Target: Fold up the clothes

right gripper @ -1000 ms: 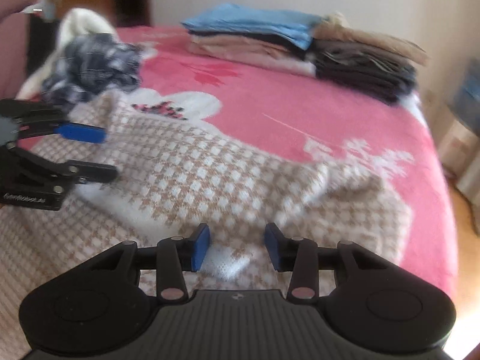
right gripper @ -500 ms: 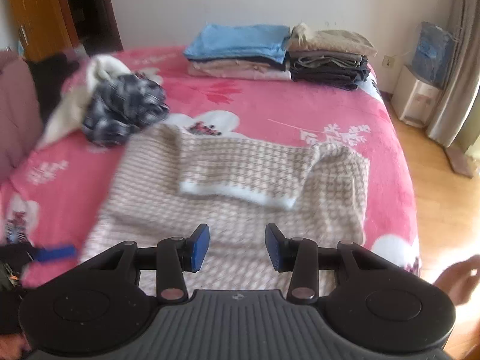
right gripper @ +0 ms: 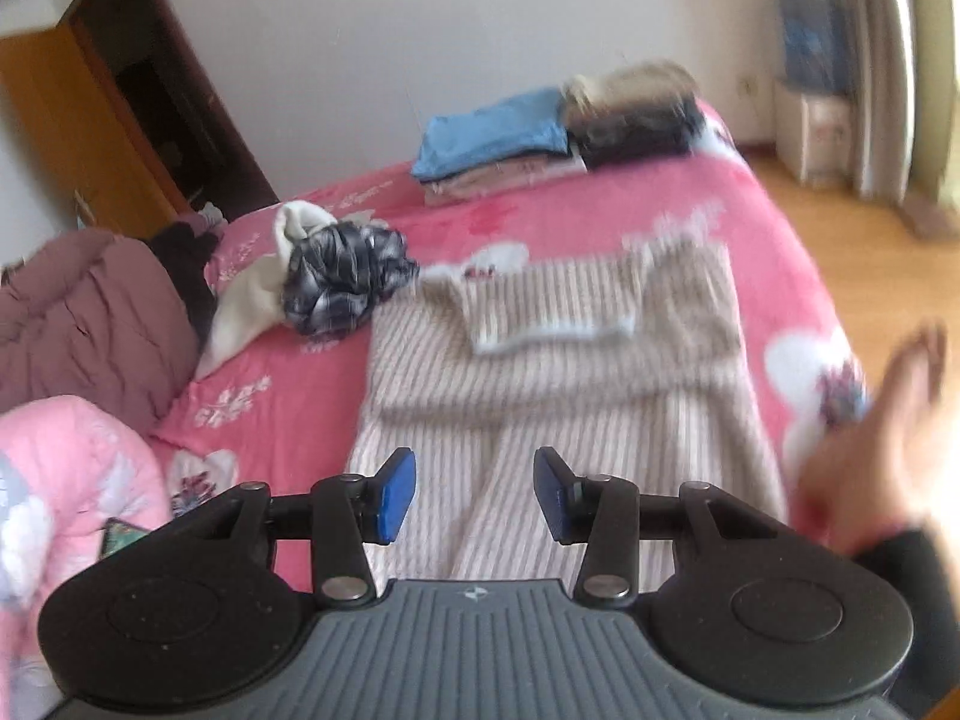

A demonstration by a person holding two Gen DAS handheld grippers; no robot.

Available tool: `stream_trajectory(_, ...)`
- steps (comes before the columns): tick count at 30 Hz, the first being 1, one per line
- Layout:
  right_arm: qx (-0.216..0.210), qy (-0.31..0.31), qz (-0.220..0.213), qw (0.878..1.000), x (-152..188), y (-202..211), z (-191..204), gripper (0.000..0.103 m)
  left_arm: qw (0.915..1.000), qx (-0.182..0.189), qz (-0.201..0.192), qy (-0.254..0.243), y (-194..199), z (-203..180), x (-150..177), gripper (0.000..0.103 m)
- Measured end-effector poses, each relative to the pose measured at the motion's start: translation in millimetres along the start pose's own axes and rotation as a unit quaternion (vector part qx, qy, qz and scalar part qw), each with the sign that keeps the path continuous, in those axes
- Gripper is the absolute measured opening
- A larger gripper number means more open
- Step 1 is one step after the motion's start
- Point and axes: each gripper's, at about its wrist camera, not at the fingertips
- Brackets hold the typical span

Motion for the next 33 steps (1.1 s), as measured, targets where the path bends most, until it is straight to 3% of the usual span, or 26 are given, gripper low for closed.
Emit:
stream_trajectory(6,-0.018,-0.068,-0.005,0.998,38.6,45.9,-14.2,0.046,0.999,-0.031,0.015,0.028,6.9,0.1,27.9,0.064)
stream_trajectory(10,-0.024,-0.108,0.006,0.994,73.0,49.6,-32.5,0.047,0.9987,-0.047,0.009,0.015,13.4,-13.5,44.0,0.067)
stream_trajectory(13,-0.029,-0.14,0.016,0.99,98.8,50.4,-46.4,0.047,0.9985,-0.053,0.008,0.008,11.3,-16.1,37.1,0.067)
stream_trajectory(15,-0.034,-0.162,0.023,0.986,115.2,50.0,-54.7,0.047,0.9979,-0.056,0.015,0.029,8.6,-5.0,23.6,0.067)
stream_trajectory(19,-0.095,-0.221,0.044,0.97,139.7,39.3,-53.0,0.047,0.9958,-0.06,0.031,0.062,6.2,21.6,-0.8,0.067)
stream_trajectory(25,-0.161,-0.306,0.127,0.929,186.4,2.6,-33.5,0.048,0.9912,-0.069,0.056,0.098,1.4,48.9,-16.4,0.067)
stream_trajectory(28,-0.157,-0.332,0.16,0.916,205.5,-23.4,-25.6,0.048,0.9883,-0.067,0.069,0.118,-3.2,56.4,-8.7,0.067)
stream_trajectory(31,-0.128,-0.336,0.165,0.918,212.6,-46.3,-19.4,0.048,0.9867,-0.064,0.077,0.128,-5.6,62.1,0.5,0.067)
stream_trajectory(33,-0.113,-0.356,0.172,0.912,222.1,-59.6,-19.2,0.048,0.9853,-0.064,0.081,0.136,-6.9,66.5,4.9,0.067)
Point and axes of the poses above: each gripper's, at about its wrist camera, not at the fingertips, and y roughly against the way its jaws point, z to its left, x to its underside, and after that the axes turned 10 degrees about -z, right-handed
